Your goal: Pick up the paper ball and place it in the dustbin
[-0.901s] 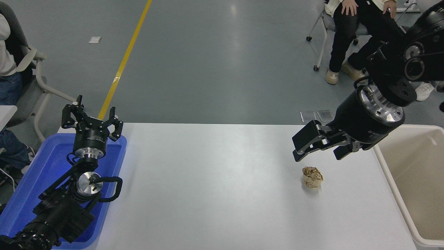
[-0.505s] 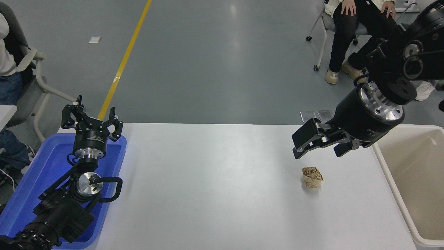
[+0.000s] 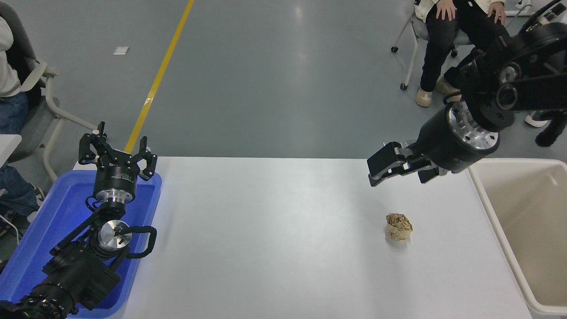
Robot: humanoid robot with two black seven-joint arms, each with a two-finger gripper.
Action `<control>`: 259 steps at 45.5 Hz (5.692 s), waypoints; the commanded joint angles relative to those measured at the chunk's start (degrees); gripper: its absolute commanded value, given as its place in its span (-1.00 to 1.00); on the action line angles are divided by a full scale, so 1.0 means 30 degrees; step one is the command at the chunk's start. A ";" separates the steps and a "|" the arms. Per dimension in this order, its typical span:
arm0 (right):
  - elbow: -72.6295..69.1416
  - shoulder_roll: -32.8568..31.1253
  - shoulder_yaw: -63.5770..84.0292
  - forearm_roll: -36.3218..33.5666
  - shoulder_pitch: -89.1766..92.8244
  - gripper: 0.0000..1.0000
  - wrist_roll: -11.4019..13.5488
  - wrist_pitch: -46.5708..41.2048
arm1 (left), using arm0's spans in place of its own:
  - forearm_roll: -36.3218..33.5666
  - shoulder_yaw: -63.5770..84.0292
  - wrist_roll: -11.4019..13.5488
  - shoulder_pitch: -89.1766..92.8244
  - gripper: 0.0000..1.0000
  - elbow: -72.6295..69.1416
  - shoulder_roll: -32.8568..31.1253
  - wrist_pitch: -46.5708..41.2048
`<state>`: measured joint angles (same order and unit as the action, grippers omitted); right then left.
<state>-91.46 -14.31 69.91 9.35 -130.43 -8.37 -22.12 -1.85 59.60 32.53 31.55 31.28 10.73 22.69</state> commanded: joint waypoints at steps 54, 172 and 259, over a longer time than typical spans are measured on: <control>1.8122 0.1224 -0.5023 0.3972 2.1945 1.00 0.0035 0.4502 | 0.0001 -0.0032 -0.0002 0.0030 0.98 0.0001 -0.0002 -0.0003; 1.2255 -1.3773 0.4035 1.1942 0.6525 -1.00 -0.0959 -0.0654 | 0.0001 -0.0062 -0.0031 0.0030 0.98 0.0001 0.0028 -0.0003; 2.8054 -0.4929 -1.8676 0.1307 3.0676 1.00 0.1236 0.4707 | 0.0001 -0.0032 -0.0002 0.0030 0.98 0.0001 0.0028 -0.0003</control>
<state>-6.99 -29.41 14.89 13.61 -38.17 -4.68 -8.00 -1.84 59.55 32.51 31.64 31.29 10.81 22.64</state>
